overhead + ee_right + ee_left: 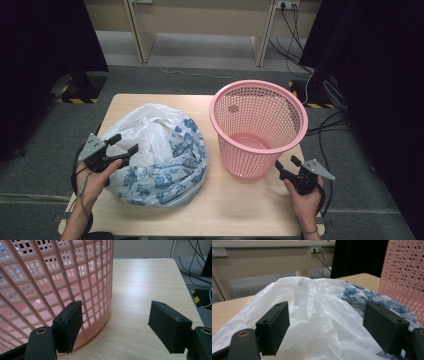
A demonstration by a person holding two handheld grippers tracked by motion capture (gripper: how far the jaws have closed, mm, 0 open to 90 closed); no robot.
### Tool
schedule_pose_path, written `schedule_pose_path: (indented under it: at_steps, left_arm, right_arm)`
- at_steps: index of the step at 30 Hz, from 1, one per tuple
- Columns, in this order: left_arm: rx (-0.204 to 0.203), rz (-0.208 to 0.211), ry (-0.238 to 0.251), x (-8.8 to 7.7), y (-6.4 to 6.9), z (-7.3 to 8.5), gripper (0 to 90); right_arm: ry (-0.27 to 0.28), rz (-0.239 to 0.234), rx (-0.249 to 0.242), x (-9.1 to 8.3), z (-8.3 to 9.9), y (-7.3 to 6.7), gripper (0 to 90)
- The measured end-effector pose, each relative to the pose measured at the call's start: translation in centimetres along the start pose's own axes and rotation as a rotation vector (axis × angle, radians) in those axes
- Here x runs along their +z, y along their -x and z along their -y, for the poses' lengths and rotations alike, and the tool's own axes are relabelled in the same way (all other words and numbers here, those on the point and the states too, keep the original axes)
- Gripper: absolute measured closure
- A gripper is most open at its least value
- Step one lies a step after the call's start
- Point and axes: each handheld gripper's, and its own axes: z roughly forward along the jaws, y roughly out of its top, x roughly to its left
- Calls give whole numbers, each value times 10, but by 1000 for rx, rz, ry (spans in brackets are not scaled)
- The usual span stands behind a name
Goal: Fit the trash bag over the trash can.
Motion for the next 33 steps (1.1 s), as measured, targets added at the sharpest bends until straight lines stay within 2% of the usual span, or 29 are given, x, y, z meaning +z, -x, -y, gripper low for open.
schedule_pose_path:
  at_steps: [1, 2, 3, 4, 5, 10, 12, 14, 16, 19, 20, 21, 22, 23, 24, 26, 28, 33]
  left_arm:
    - [6, 8, -24, 5, 2, -4, 211]
    - [6, 8, -24, 5, 2, -4, 213]
    - [20, 31, -72, 12, 4, -10, 213]
    - [31, 47, -91, 17, 6, -13, 210]
    - [53, 65, -146, 26, 9, -19, 211]
    - [83, 89, -196, 36, 13, -33, 214]
    - [103, 80, -191, 37, 14, -41, 217]
    - [104, 77, -186, 37, 15, -51, 219]
    - [119, 78, -197, 40, 16, -56, 219]
    - [148, 45, -210, 51, 14, -62, 218]
    - [152, 34, -221, 55, 12, -63, 218]
    - [147, 19, -256, 63, 7, -63, 217]
    - [147, 19, -256, 63, 7, -63, 214]
    - [151, -3, -290, 74, 2, -62, 215]
    - [151, -3, -290, 74, 2, -62, 215]
    - [140, -7, -331, 84, -4, -61, 214]
    - [148, -19, -364, 94, -7, -60, 213]
    - [135, -5, -420, 109, -9, -56, 214]
  right_arm:
    - [0, -2, 2, 0, 0, 0, 275]
    - [0, -2, 2, 0, 0, 0, 275]
    - [0, 0, 3, 1, 0, 1, 276]
    - [-1, 3, 1, 1, 0, 0, 276]
    - [0, 4, -1, 1, 0, 0, 278]
    - [-6, 14, -5, 1, 0, -1, 276]
    - [-7, 13, -5, 1, 0, -1, 275]
    - [-6, 14, -3, 1, 0, -1, 276]
    - [-7, 11, -2, 1, 0, 0, 276]
    - [-8, 10, 0, 1, 0, 0, 276]
    - [-7, 10, -1, 1, 0, 0, 276]
    - [-7, 11, -2, 1, 0, 0, 277]
    - [-7, 11, -2, 1, 0, 0, 277]
    - [-7, 10, 0, 1, 0, -1, 276]
    - [-7, 10, 0, 1, 0, -1, 276]
    - [-7, 9, 2, 1, -1, -1, 276]
    - [-7, 9, 1, 1, -1, 0, 276]
    - [-6, 9, 1, 1, 0, -1, 277]
